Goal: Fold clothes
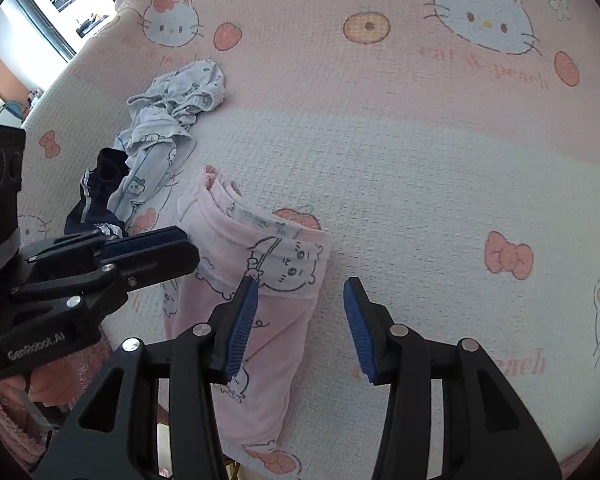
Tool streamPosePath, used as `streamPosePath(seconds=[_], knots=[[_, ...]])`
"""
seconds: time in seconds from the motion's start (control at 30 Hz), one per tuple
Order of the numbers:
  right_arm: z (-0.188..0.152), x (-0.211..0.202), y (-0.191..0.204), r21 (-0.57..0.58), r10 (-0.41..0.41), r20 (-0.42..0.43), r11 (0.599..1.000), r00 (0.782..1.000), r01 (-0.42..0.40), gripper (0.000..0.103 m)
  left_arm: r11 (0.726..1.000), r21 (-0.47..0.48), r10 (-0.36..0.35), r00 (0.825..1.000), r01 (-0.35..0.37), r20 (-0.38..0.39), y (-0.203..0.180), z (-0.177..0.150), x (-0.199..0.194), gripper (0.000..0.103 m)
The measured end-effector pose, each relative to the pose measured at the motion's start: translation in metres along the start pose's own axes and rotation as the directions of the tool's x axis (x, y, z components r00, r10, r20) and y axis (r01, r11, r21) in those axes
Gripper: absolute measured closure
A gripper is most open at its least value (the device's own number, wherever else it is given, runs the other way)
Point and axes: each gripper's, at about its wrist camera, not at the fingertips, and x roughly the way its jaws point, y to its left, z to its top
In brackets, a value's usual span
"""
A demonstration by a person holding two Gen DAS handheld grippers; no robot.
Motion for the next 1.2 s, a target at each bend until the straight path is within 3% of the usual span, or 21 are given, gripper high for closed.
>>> streamPosePath(seconds=[0.13,0.2,0.3,0.47,0.57,0.6,0.67,0.77,0.87,0.93,1.0,1.1,1.17,1.2], knots=[[-0.004,0.045,0.013,-0.063,-0.053,-0.081,0.997,0.995,0.048,0.058,0.990,-0.100,0.087,0.989,-0.099,-0.118,0.029,-0.010,0.039,0.081],[-0.005,0.055,0.016,-0.068,-0.061,-0.084,0.996,0.995,0.055,0.058,0.986,-0.160,0.036,0.993,-0.055,-0.117,0.043,-0.014,0.042,0.081],[-0.001,0.051,0.005,0.021,-0.016,-0.063,1.000,0.998,0.017,0.058,0.980,-0.198,-0.010,0.995,-0.010,-0.100,0.052,-0.011,0.039,0.081],[-0.001,0.026,-0.013,0.153,0.035,0.015,0.988,0.999,-0.036,0.058,0.958,-0.288,-0.017,1.000,0.011,-0.020,0.068,-0.012,0.013,0.081],[0.001,0.011,-0.009,0.146,0.072,0.047,0.986,0.996,-0.078,0.058,0.951,-0.273,-0.099,0.980,0.143,0.170,0.067,-0.006,-0.019,0.081],[0.002,0.007,-0.007,0.136,0.086,0.058,0.986,0.995,-0.093,0.058,0.955,-0.254,-0.105,0.978,0.150,0.181,0.064,-0.003,-0.019,0.081],[0.010,0.007,0.000,0.104,0.086,0.069,0.990,0.994,-0.093,0.058,0.966,-0.214,-0.106,0.979,0.142,0.173,0.056,0.002,-0.013,0.080],[0.019,0.022,-0.006,0.158,0.072,0.063,0.984,0.995,-0.081,0.058,0.969,-0.243,-0.036,0.999,0.042,0.029,0.060,0.000,0.029,0.081],[0.022,0.040,-0.022,0.271,0.092,0.059,0.957,0.994,-0.105,0.058,0.918,-0.380,-0.108,0.993,0.114,0.037,0.086,-0.004,0.037,0.080],[0.017,0.050,-0.038,0.369,0.156,0.075,0.913,0.985,-0.172,0.057,0.919,-0.388,-0.078,0.997,0.078,0.016,0.094,-0.006,0.039,0.100],[0.011,0.054,-0.047,0.424,0.176,0.091,0.884,0.980,-0.198,0.048,0.915,-0.394,-0.088,0.996,0.088,0.018,0.095,-0.009,0.041,0.100],[0.003,0.053,-0.056,0.470,0.206,0.123,0.850,0.971,-0.239,0.047,0.918,-0.387,-0.087,0.996,0.085,0.014,0.094,-0.011,0.044,0.100],[-0.004,0.045,-0.063,0.517,0.165,0.149,0.827,0.975,-0.219,0.049,0.910,-0.407,-0.078,0.997,0.077,0.014,0.097,-0.012,0.041,0.100],[-0.005,0.037,-0.069,0.534,0.108,0.142,0.829,0.984,-0.168,0.053,0.900,-0.430,-0.063,0.998,0.065,0.018,0.102,-0.012,0.037,0.100]])
